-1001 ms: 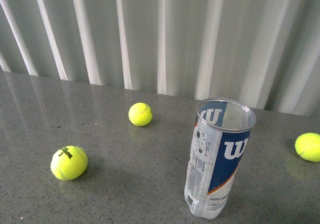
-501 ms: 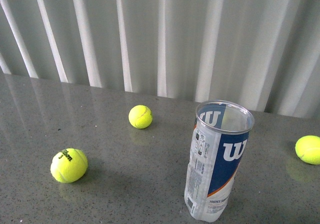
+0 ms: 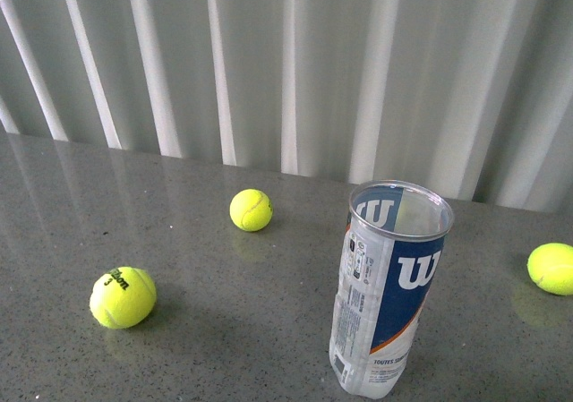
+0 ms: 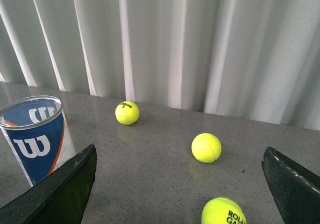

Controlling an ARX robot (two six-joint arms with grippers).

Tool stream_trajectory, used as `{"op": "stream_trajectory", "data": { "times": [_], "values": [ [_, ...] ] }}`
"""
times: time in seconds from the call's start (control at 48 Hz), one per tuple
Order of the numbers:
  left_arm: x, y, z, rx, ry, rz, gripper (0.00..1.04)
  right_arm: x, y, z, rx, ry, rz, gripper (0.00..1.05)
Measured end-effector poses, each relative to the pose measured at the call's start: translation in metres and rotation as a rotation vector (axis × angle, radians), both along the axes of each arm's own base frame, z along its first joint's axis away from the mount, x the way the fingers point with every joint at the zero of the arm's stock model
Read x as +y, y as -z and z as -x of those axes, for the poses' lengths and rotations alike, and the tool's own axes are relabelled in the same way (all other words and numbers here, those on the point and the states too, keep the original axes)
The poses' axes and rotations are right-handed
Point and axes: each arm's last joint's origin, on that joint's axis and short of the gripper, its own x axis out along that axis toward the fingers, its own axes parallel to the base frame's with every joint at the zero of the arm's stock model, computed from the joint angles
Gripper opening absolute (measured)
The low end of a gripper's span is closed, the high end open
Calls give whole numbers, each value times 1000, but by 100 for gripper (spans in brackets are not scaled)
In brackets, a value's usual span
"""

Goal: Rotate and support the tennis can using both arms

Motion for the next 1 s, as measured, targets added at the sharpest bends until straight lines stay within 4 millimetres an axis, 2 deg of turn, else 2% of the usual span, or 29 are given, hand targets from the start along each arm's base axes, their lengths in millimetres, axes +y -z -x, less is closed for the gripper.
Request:
{"op": "stream_trajectory", "data": {
  "times": [0.229, 0.688, 1.001],
  "values": [
    [0, 15, 14, -3, 0, 0, 4, 0, 0, 0, 0, 0, 0, 98],
    [0, 30, 30, -6, 0, 0, 4, 0, 0, 0, 0, 0, 0, 98],
    [0, 28, 36, -35, 0, 1, 4, 0, 0, 0, 0, 0, 0, 98]
  ]
}}
